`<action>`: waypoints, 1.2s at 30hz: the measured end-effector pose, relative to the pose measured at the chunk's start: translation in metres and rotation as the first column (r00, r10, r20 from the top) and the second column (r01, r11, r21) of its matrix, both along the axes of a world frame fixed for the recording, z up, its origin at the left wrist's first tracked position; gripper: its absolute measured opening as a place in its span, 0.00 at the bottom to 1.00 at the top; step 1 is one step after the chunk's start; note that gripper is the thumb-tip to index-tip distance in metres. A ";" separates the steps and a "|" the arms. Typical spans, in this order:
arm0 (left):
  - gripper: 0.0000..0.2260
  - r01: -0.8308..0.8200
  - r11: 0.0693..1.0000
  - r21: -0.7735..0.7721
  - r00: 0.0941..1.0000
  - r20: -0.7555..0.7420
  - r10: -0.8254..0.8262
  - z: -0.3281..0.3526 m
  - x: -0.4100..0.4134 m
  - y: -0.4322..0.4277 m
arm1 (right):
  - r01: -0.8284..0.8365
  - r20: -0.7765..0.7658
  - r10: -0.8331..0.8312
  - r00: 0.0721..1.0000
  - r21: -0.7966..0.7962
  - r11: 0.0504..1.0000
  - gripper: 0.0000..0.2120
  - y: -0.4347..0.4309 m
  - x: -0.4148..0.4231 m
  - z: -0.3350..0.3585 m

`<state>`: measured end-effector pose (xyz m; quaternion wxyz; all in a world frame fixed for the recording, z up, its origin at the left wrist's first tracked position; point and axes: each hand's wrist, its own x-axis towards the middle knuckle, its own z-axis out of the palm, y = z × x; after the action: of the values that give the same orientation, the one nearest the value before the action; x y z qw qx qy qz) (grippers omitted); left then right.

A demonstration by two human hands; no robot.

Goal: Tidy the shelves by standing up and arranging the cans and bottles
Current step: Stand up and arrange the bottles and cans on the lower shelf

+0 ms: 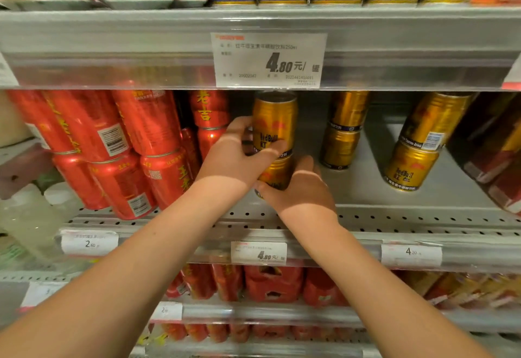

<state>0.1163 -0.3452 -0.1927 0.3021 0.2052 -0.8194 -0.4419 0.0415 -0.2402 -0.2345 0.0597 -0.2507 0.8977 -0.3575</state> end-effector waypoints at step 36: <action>0.22 0.078 0.983 0.165 0.991 -0.119 -0.059 -0.011 -0.173 0.175 | -0.126 0.110 0.154 0.982 -0.224 0.966 0.29 0.180 -0.187 -0.011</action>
<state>-0.0567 -0.1699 -0.2035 0.3143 0.1763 -0.7670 -0.5309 -0.1451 -0.0604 -0.2455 0.1142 -0.2955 0.8279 -0.4628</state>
